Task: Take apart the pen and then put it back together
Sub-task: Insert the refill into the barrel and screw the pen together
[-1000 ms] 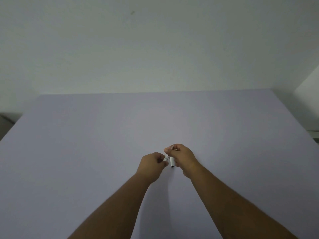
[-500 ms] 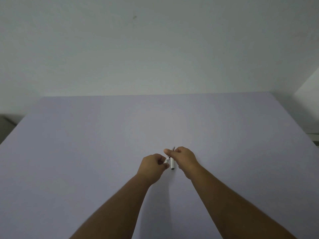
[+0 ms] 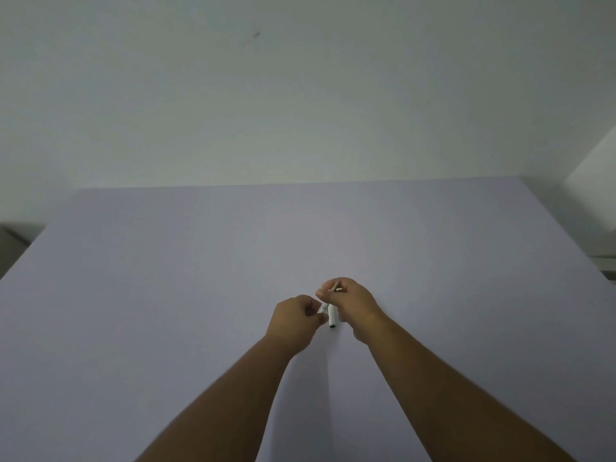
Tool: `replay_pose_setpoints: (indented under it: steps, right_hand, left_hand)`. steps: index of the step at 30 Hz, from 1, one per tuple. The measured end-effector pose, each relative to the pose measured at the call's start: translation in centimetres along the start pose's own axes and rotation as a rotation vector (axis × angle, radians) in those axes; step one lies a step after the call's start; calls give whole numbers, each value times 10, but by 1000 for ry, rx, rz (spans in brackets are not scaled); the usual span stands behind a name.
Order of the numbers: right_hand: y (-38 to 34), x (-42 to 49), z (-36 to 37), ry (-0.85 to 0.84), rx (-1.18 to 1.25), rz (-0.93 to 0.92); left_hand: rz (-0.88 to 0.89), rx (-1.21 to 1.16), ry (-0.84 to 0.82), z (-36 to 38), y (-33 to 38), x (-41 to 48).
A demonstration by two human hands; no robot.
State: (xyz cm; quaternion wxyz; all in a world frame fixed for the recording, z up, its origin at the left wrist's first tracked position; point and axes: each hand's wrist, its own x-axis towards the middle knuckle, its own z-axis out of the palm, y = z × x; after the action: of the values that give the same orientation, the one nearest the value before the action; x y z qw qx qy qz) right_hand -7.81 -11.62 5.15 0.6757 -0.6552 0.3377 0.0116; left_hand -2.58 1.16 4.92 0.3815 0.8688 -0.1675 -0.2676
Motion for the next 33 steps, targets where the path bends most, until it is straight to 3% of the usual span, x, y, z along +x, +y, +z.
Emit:
replay_pose_setpoints:
  steps: [6, 10, 17, 22, 27, 33]
  right_hand:
    - [-3, -1, -3, -31, -2, 39]
    - [-1, -1, -4, 46, -133, 14]
    - [-6, -2, -4, -39, 21, 9]
    - [-4, 0, -6, 68, -123, 38]
    - [-5, -3, -4, -24, 39, 23]
    - [-4, -2, -4, 21, -70, 33]
  left_hand:
    - [-14, -31, 1, -6, -1, 2]
    - [3, -23, 0, -5, 2, 1]
    - [-20, -34, -3, -7, 1, 1]
    - [1, -27, -18, -7, 2, -1]
    - [-14, -51, -1, -10, 3, 1]
    - [-22, -55, -18, -8, 3, 1]
